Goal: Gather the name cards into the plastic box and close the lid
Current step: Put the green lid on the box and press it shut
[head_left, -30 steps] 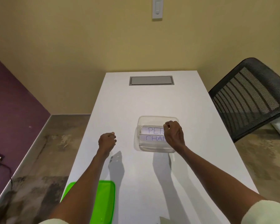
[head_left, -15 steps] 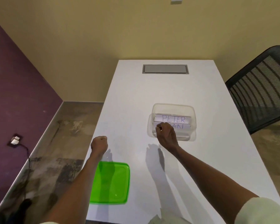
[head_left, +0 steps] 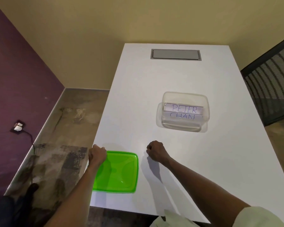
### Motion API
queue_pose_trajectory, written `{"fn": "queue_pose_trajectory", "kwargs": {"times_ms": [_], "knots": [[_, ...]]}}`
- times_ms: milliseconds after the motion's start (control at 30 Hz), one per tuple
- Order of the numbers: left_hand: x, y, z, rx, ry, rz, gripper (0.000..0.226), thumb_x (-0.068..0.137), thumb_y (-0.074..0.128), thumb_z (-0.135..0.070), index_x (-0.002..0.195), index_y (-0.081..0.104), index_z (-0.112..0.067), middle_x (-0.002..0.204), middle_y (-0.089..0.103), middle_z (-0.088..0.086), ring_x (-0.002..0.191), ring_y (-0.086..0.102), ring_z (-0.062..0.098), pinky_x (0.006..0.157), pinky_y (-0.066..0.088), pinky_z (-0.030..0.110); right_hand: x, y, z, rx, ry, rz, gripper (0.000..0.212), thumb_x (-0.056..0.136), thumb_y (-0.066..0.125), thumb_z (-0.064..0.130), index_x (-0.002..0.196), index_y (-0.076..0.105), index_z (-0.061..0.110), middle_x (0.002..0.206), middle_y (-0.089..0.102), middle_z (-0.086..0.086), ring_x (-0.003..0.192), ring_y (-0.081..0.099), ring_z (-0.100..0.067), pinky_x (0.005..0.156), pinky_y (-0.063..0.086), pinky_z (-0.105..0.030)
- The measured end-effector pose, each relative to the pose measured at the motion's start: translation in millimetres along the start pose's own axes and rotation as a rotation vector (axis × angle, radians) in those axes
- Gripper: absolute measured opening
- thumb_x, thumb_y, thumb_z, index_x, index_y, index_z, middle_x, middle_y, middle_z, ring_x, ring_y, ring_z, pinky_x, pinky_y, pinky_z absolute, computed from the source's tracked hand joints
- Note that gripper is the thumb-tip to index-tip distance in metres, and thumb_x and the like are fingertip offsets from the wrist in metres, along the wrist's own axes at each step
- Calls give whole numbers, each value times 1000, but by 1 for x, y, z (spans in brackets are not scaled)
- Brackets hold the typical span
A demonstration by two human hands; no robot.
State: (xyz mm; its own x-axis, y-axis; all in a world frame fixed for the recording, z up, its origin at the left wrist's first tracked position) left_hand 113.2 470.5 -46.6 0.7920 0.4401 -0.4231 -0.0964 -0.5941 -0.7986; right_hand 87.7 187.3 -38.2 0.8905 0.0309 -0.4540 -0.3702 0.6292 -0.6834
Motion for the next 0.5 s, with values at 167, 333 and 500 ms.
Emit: {"fn": "queue_pose_trajectory", "kwargs": {"times_ms": [167, 333, 500], "knots": [[2, 8, 19, 45, -36, -16, 48, 94, 55, -12, 128, 43, 19, 135, 46, 38, 127, 47, 47, 104, 40, 46, -4, 28, 7, -55, 33, 98, 32, 82, 49, 2, 57, 31, 11, 75, 40, -18, 73, 36, -23, 66, 30, -26], [7, 12, 37, 95, -37, -7, 37, 95, 51, -5, 123, 49, 20, 131, 50, 38, 126, 49, 44, 102, 39, 43, -8, 48, 3, 21, 124, 167, 8, 77, 51, 0, 72, 57, -2, 60, 48, -17, 66, 49, -22, 55, 38, -25], [7, 11, 45, 151, -89, -45, 38, 90, 56, -10, 116, 54, 18, 126, 51, 41, 121, 49, 52, 102, 42, 49, -11, 61, 1, 118, 210, 224, 27, 86, 55, 8, 63, 43, 17, 65, 47, -5, 74, 54, -18, 67, 47, -25]]}}
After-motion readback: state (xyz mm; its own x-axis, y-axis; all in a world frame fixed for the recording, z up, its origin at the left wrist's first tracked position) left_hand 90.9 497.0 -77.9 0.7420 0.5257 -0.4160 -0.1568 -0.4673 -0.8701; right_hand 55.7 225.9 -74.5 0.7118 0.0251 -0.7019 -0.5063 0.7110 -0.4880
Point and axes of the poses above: each hand's wrist, its own x-axis towards the middle knuckle, its own y-axis out of the palm, z = x × y, the point moved 6 cm from there along x, towards the middle knuckle
